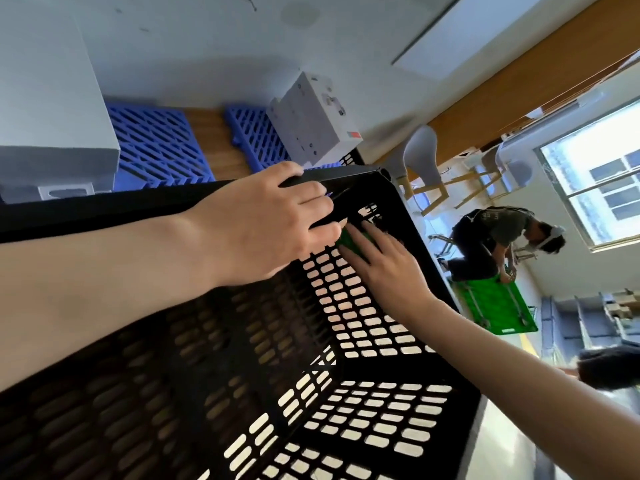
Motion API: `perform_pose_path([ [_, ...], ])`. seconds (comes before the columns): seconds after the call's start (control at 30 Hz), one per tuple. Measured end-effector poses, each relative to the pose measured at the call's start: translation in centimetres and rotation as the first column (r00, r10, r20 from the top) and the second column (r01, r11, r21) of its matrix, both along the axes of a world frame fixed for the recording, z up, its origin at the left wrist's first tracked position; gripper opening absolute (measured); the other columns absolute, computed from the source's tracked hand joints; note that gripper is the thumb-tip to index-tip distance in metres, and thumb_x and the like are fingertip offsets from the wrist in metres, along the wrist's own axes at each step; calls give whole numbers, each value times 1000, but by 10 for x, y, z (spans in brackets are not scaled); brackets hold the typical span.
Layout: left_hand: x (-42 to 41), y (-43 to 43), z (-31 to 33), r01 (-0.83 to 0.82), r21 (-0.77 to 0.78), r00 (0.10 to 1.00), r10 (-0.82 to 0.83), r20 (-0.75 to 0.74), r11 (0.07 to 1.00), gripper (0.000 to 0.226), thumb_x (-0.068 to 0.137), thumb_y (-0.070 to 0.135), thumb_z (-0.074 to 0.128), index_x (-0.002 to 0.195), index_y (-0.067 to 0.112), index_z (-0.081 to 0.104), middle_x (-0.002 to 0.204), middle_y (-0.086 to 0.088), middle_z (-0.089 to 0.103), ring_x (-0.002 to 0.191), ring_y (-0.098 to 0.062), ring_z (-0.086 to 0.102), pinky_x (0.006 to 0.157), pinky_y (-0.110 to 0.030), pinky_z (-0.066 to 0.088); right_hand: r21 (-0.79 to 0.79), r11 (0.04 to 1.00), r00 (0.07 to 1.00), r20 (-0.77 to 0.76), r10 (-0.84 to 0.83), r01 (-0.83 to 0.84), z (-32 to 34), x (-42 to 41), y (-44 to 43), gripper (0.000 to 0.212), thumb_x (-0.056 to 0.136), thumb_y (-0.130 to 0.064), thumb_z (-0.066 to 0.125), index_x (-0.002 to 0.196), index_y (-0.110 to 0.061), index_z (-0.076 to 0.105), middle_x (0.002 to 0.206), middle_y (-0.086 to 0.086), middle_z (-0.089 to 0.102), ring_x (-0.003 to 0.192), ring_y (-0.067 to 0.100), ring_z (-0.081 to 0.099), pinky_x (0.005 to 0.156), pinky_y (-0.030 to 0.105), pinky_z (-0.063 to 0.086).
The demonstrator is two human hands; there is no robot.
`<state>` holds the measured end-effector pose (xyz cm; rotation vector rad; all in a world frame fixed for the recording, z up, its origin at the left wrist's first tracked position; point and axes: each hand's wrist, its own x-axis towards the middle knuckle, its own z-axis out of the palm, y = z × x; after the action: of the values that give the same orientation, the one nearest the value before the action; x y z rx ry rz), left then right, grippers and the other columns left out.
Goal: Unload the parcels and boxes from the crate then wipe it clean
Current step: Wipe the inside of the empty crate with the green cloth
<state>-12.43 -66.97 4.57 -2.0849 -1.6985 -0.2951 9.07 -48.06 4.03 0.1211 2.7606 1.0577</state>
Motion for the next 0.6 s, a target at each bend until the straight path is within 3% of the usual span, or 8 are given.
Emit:
perform_pose_path([
  [0.1, 0, 0, 0, -18, -22, 1000, 17, -15, 1000, 47, 87, 27, 55, 134, 19, 50, 131, -11, 57, 128, -30, 50, 109, -49, 35, -4, 1000, 1000, -8, 18, -18, -14, 5, 0, 46, 82, -12, 65, 128, -12, 61, 139, 15, 52, 126, 37, 50, 98, 46, 46],
  [0.23, 1, 5, -5, -29, -55, 998, 26, -56, 998, 46, 94, 26, 44, 139, 18, 39, 139, -12, 47, 132, -31, 42, 112, -50, 29, -94, 995, 956, 290, 52, -25, -80, 17, -15, 47, 75, -29, 74, 122, -25, 67, 124, 3, 66, 111, 25, 64, 87, 32, 54],
  [0.33, -1, 6, -2, -14, -11, 1000, 14, -8, 1000, 47, 89, 23, 29, 133, 17, 45, 133, -11, 51, 126, -31, 47, 108, -48, 34, -59, 998, 909, 415, 33, -9, -102, 23, -25, 40, 83, -29, 53, 120, -32, 67, 122, -5, 67, 109, 17, 65, 85, 24, 53],
  [0.47, -1, 2, -2, -8, 5, 1000, 8, -19, 1000, 43, 88, 26, 34, 126, 18, 53, 130, -9, 54, 125, -29, 49, 109, -47, 34, -51, 999, 948, 317, 20, -5, -62, 19, -25, 36, 74, -23, 74, 109, -21, 73, 120, 2, 68, 107, 22, 66, 81, 29, 55],
  [0.6, 0, 0, 4, -6, -42, 1000, 5, -12, 999, 36, 87, 28, 55, 121, 18, 60, 126, -9, 60, 122, -28, 54, 106, -47, 38, -27, 999, 992, 125, -35, 39, 5, 30, -20, 44, 80, -11, 62, 125, -11, 63, 131, 11, 60, 119, 31, 58, 93, 39, 51],
])
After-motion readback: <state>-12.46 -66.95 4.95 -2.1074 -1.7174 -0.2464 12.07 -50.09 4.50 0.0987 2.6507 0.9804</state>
